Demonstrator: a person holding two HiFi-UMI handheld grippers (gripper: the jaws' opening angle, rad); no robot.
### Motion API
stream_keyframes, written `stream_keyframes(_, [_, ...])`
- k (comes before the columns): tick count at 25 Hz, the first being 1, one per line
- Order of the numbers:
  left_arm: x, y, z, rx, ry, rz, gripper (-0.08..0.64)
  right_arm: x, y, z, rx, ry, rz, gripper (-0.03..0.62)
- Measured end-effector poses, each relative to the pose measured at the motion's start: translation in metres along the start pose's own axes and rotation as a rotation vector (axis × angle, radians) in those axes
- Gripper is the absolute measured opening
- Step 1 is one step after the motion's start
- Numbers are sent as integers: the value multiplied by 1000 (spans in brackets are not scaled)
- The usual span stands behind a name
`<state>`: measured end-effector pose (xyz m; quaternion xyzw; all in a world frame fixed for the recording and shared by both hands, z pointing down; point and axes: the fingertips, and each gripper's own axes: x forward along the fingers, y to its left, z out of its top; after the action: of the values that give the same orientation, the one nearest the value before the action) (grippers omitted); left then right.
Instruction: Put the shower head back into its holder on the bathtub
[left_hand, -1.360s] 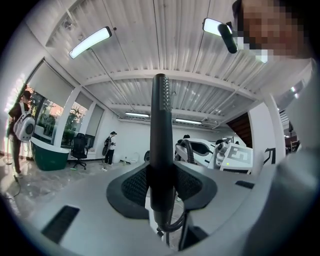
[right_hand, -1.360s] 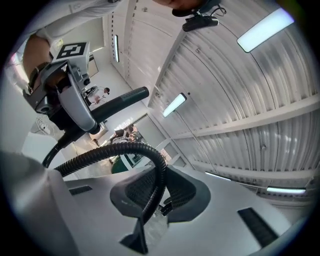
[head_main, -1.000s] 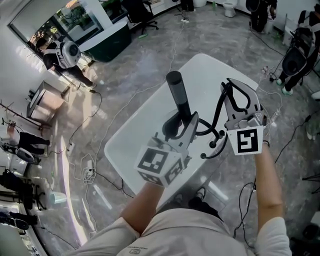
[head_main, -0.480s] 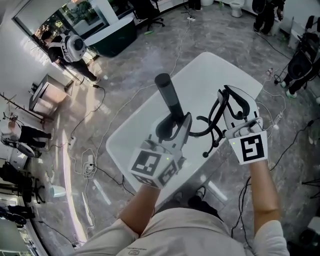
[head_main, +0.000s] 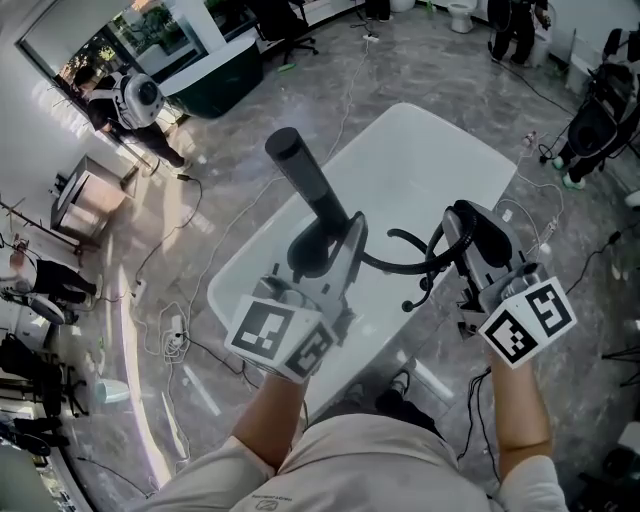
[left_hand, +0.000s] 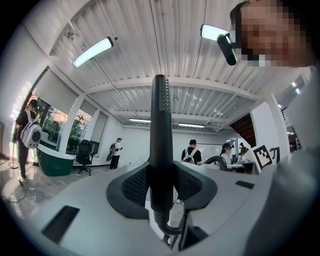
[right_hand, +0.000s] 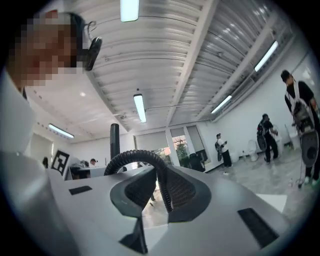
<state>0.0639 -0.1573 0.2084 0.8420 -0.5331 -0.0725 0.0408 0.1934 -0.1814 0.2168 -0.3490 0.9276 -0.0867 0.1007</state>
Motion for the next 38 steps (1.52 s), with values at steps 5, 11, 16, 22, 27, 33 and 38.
stream_keyframes(5, [-8, 2, 17, 5, -30, -19, 133, 4, 15, 2, 177, -62, 100, 69])
stream_keyframes(11, [-14, 1, 3, -10, -14, -49, 133, 7, 6, -20, 294, -97, 158, 69])
stream_keyframes(16, [-14, -8, -4, -27, -1, -84, 133, -14, 5, -33, 353, -30, 76, 69])
stream_keyframes(22, [-22, -12, -2, -14, 1, -118, 133, -26, 14, -63, 481, 6, 39, 69])
stream_keyframes(27, [-34, -21, -12, -26, 8, -121, 133, -52, -4, -109, 598, 24, -40, 69])
stream_keyframes(33, [-31, -17, -13, -52, 19, -123, 133, -64, -4, -114, 524, 98, -126, 69])
stream_keyframes(38, [-36, -12, -13, -63, 12, -136, 133, -84, 17, -114, 354, 271, -186, 69])
